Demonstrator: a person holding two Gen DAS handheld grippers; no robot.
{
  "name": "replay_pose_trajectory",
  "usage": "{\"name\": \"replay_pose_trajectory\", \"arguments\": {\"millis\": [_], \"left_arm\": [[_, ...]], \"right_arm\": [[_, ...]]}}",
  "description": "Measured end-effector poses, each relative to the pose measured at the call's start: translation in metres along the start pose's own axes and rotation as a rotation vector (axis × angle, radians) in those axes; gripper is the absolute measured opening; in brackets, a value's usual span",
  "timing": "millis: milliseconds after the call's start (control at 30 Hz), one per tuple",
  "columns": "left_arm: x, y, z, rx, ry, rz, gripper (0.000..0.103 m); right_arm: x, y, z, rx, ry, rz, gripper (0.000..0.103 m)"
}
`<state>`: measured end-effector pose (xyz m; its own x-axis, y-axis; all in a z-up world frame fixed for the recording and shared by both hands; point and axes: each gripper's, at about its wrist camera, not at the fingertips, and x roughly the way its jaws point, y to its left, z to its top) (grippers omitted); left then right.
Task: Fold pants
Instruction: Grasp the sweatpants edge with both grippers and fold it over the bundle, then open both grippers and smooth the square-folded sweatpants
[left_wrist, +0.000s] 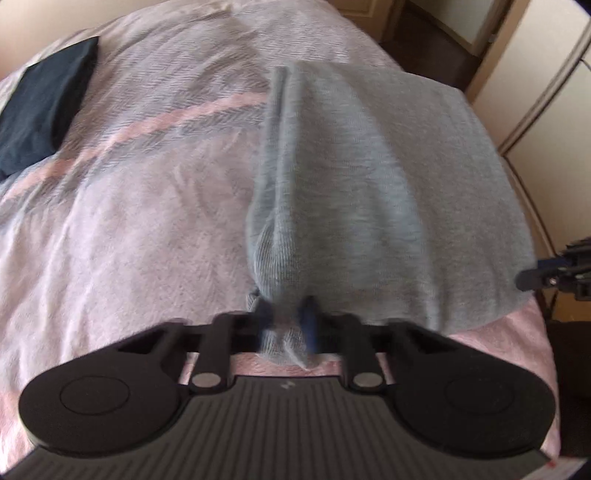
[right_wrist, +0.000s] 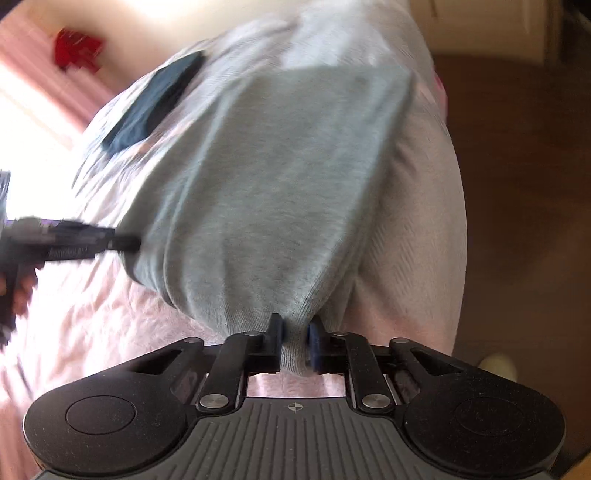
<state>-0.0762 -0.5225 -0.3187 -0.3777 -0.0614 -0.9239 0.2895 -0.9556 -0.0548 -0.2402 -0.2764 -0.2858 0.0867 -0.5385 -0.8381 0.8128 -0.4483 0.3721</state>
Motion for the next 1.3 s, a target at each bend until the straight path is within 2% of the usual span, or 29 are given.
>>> {"name": "replay_pose_trajectory", "arguments": {"millis": [100, 233, 333, 367, 433, 467, 533, 633, 700, 767, 833, 867, 933, 1033, 1100, 1200, 1300], "left_arm": [[-0.005, 0.004, -0.004, 0.041, -0.019, 0.007, 0.009], [0.003, 0.022, -0.011, -0.011, -0.004, -0.027, 0.009], [0.008, 0.024, -0.017, -0.005, 0.009, 0.042, 0.005], [0.007, 0.028, -0.018, -0.016, 0.019, 0.071, 0.004], [0.001, 0.037, -0.019, -0.020, 0.042, 0.192, 0.000], [-0.010, 0.041, -0.018, -0.028, 0.015, 0.196, 0.000], [-0.033, 0.043, -0.009, -0.089, -0.068, 0.144, 0.000], [-0.045, 0.016, 0.008, -0.046, -0.161, 0.076, 0.005], [-0.035, -0.013, 0.021, 0.021, -0.192, 0.018, 0.013], [-0.014, -0.035, 0.027, 0.055, -0.190, 0.013, 0.015], [0.017, -0.036, 0.027, 0.011, -0.118, 0.089, 0.015], [0.028, -0.030, 0.022, -0.032, -0.096, 0.111, 0.011], [0.033, -0.016, 0.015, -0.159, -0.069, 0.174, 0.010], [0.008, -0.002, 0.001, -0.318, -0.085, 0.239, 0.011], [-0.014, -0.001, -0.005, -0.410, -0.078, 0.287, 0.014], [-0.047, -0.016, -0.012, -0.531, -0.044, 0.301, 0.020], [-0.078, -0.054, -0.013, -0.624, -0.003, 0.322, 0.033]], "right_arm": [[-0.009, 0.006, 0.001, -0.050, -0.027, -0.020, 0.004], [0.007, -0.007, -0.009, -0.010, 0.055, -0.068, 0.003], [0.005, -0.009, -0.004, 0.009, 0.065, -0.059, 0.003], [0.004, -0.008, -0.002, 0.000, 0.073, -0.078, 0.004], [-0.001, -0.007, 0.006, -0.013, 0.113, -0.135, 0.007], [-0.007, -0.005, 0.011, -0.019, 0.100, -0.182, 0.009], [-0.020, 0.001, 0.020, -0.055, 0.007, -0.249, 0.012], [-0.026, 0.016, 0.037, -0.173, -0.109, -0.245, 0.014], [-0.017, 0.029, 0.042, -0.278, -0.142, -0.239, 0.015], [0.003, 0.035, 0.042, -0.381, -0.110, -0.234, 0.016], [0.029, 0.025, 0.038, -0.423, 0.001, -0.287, 0.018], [0.034, 0.016, 0.038, -0.418, 0.031, -0.294, 0.030], [0.025, 0.001, 0.045, -0.360, 0.025, -0.299, 0.044], [0.009, -0.016, 0.059, -0.343, 0.102, -0.331, 0.044], [-0.005, -0.025, 0.069, -0.356, 0.130, -0.276, 0.044], [-0.026, -0.029, 0.083, -0.402, 0.192, -0.208, 0.045], [-0.042, -0.018, 0.099, -0.459, 0.226, -0.131, 0.055]]}}
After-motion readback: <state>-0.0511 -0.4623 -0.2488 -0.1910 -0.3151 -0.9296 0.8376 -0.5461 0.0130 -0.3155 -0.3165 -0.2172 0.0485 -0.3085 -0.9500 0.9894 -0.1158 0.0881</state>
